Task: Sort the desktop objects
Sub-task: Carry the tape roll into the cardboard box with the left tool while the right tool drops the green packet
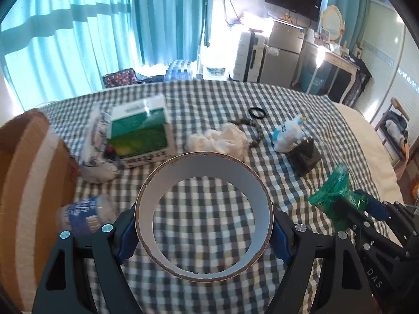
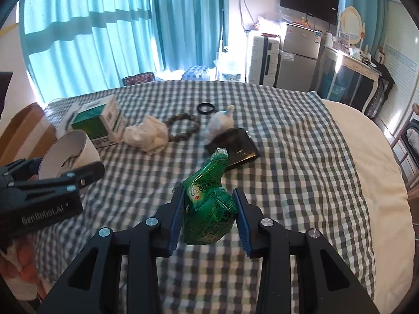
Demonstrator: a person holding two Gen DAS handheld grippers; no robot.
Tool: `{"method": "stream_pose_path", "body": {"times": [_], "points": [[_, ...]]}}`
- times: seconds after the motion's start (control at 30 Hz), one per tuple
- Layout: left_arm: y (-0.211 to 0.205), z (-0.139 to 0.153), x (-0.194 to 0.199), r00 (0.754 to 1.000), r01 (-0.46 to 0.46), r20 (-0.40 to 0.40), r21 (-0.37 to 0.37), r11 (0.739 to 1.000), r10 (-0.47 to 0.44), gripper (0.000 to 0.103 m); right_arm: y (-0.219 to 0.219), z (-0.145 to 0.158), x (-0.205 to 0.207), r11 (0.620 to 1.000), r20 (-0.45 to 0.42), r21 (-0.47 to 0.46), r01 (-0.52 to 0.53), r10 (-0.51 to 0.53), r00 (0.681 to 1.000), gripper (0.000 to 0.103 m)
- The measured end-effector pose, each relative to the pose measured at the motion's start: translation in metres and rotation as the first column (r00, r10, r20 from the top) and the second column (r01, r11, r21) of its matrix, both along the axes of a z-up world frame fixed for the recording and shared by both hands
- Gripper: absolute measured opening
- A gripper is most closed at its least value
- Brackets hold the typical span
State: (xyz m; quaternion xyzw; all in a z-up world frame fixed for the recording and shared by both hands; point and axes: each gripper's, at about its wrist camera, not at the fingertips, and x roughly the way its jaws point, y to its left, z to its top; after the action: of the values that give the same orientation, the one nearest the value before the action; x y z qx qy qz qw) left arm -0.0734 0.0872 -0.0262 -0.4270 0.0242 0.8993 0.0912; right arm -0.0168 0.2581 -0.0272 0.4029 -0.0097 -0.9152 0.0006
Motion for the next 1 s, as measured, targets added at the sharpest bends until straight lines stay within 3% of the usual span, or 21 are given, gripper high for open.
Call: {"method": "stream_pose_path", "body": {"times": [0.33, 0.67, 0.83, 1.0], "points": [[-0.081, 0.07, 0.016, 0.993, -0.054, -0.107, 0.048, 0.997, 0.059, 0.083, -0.065, 0.041, 0.015, 0.999, -0.029, 0.003, -0.037, 0.037, 0.999, 0.037], [-0.168, 0.124, 0.024, 0.978, -0.09, -0.182, 0.088, 0.992, 0.104, 0.083, -0.175, 0.115, 0.014, 0.983, -0.149, 0.056, -0.177, 0.183, 0.972, 0.037], [-0.219, 0.134, 0.03, 0.969, -0.129, -0.2, 0.076, 0.989, 0.142, 0.083, -0.228, 0.133, 0.009, 0.969, -0.171, 0.03, -0.244, 0.246, 0.954, 0.037], [-0.266, 0.121, 0.034, 0.968, -0.175, -0.175, 0.055, 0.983, 0.182, 0.083, -0.282, 0.133, 0.002, 0.952, -0.166, 0.006, -0.305, 0.302, 0.939, 0.037]]}}
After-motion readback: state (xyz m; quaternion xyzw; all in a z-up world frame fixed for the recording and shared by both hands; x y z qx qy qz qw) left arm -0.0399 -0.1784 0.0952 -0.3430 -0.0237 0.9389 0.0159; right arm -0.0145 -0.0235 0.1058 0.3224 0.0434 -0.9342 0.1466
